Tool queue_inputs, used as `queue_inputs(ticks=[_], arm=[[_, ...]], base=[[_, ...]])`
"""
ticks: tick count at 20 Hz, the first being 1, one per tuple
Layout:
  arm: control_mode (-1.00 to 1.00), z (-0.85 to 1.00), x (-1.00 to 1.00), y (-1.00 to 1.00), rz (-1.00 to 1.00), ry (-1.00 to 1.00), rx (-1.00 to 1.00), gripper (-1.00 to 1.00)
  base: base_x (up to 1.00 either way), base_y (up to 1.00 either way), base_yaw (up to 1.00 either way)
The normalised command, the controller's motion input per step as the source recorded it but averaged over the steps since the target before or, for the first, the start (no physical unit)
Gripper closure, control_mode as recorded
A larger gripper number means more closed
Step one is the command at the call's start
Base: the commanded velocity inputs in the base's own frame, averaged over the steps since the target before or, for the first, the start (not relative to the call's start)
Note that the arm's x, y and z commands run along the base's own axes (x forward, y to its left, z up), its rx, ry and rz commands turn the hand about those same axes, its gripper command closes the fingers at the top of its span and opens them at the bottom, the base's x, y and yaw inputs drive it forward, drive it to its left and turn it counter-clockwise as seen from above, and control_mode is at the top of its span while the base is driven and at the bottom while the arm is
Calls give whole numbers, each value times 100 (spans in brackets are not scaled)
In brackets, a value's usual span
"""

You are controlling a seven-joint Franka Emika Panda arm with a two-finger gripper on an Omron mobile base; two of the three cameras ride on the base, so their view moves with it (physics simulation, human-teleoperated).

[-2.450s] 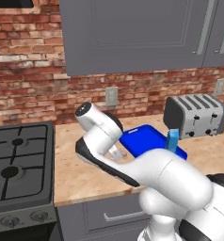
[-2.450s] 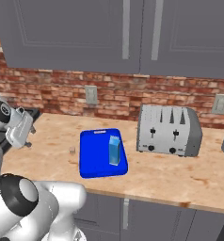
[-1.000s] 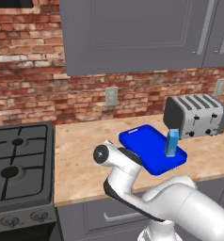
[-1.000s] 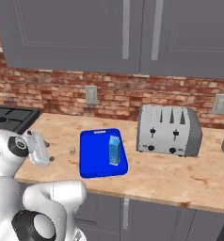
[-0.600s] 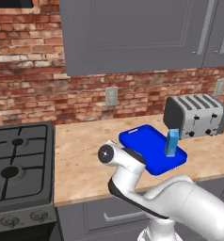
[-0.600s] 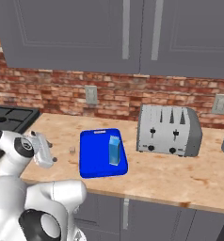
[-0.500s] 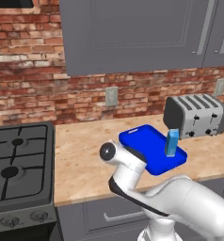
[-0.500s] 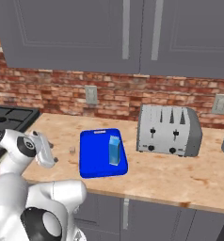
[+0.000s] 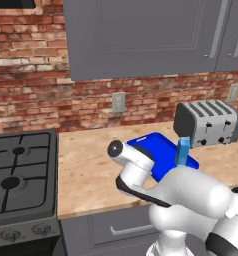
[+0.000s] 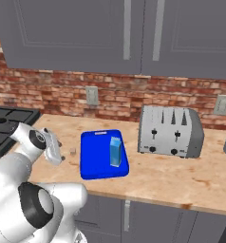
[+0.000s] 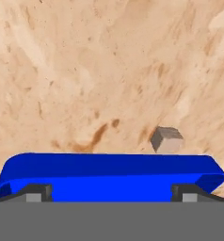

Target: Take out the milk from the fridge and place it on the tray on the counter. Then take the sugar cube near the tray and place it in the tray.

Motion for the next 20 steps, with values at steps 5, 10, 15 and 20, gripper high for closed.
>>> queue_inputs(ticks=[5, 10, 15, 20], arm=[[-100, -3, 31, 3, -13, 0, -8, -100], [-100, -2, 18, 3, -12, 0, -3, -100], [-100, -3, 15, 2, -4, 2, 0, -100], [-100, -18, 7, 0, 0, 8, 0, -100]], base=[[0, 0, 0], [0, 0, 0], [0, 0, 0], [0, 0, 0]])
